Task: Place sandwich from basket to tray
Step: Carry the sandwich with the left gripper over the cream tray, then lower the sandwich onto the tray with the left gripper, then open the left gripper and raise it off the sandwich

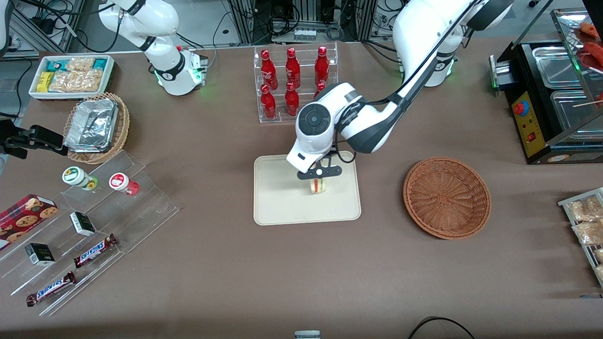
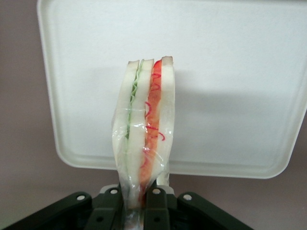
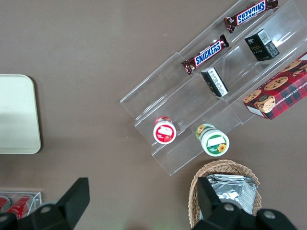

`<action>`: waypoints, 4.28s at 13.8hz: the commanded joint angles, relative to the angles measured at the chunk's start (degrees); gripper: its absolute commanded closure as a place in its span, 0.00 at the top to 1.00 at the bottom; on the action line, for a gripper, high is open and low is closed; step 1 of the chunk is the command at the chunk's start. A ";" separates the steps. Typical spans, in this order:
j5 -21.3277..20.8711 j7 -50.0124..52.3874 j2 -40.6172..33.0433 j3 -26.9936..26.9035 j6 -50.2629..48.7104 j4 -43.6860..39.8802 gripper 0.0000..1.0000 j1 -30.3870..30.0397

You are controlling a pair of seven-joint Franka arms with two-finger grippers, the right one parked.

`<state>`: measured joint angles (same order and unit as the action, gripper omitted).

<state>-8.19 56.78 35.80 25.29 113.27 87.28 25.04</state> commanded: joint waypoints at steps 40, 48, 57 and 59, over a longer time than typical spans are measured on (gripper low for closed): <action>-12.38 11.52 10.08 -0.77 5.47 -6.16 1.00 4.93; -8.07 10.64 3.58 -0.33 -2.08 -7.13 1.00 4.14; -1.14 -8.85 -4.94 -5.94 -8.94 -7.13 1.00 4.05; 1.32 -15.00 -6.53 -8.84 -11.04 -7.21 1.00 3.97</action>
<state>-9.64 46.81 31.85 19.00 105.00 79.72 28.78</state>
